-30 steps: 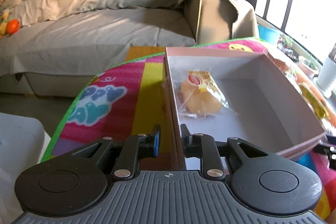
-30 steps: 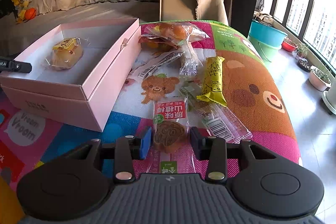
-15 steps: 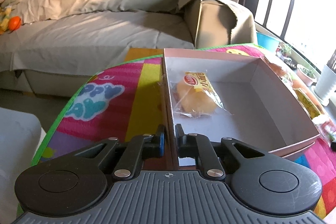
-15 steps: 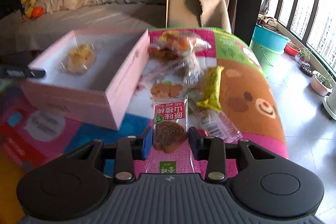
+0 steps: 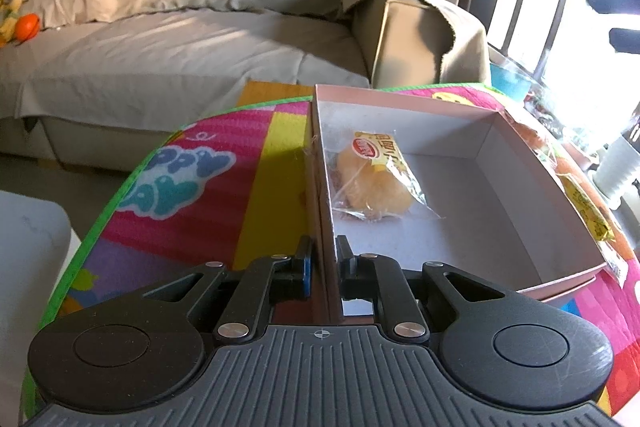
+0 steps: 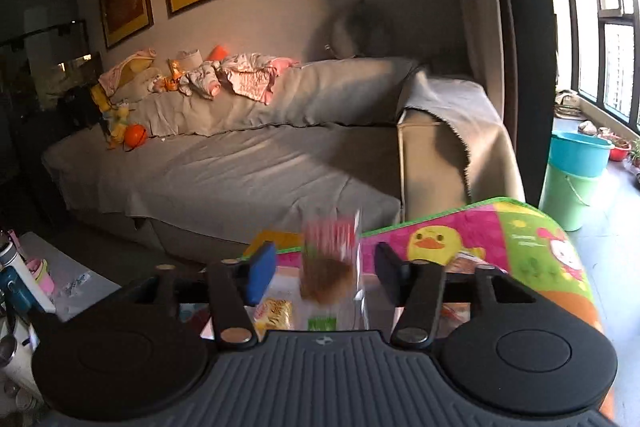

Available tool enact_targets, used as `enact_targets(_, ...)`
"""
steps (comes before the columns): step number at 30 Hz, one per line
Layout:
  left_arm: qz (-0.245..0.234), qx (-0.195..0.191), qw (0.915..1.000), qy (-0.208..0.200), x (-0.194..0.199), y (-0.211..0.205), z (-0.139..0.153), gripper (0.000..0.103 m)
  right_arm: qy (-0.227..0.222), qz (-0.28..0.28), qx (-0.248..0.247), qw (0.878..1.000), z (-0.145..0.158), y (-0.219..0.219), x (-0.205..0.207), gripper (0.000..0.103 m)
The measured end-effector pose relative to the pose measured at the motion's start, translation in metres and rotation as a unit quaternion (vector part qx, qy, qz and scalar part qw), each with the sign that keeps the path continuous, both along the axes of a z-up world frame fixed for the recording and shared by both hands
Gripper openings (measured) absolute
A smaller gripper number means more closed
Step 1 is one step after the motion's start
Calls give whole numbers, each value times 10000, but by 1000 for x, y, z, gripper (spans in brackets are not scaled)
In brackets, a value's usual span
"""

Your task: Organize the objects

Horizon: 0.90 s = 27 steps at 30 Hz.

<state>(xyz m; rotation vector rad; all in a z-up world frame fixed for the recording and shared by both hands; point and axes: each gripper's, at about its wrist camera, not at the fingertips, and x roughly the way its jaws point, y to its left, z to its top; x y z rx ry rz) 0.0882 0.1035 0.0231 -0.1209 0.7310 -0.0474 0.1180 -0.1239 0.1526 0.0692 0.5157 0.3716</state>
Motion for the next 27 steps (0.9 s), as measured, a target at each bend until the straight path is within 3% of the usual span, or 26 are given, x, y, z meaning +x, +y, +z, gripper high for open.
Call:
enact_targets(4,-7,9,10000,-7,0,-1,0,14,113,-72,-143,9998,-17,-6,-4,57)
enact_targets(10,10,-48,10000,-20,0,0,-1,14,77,-846,-841,9928,-49,-54,-28,70)
enact_targets(15,50,-94,9999,17,2,0,-1,14,711,-1269,-969,9846,-86,-99,-28,72)
enact_targets(19,63,-50,10000,45,4,-2,-2,14,988,-1375,-679,9832,-97,-116,-11,74)
enact_targets(20,64,-27,10000,49,4,-2,-2,14,1065,-1396,-492,9832,-98,-120,-1,79)
enact_targets(22,58,12,10000,48,4,-3,-2,14,1239,-1462,-27,9815,-99,-125,25,87)
enact_targets(27,65,26,10000,51,4,-3,-2,13,1572,-1561,701,9726,-107,-113,102,89)
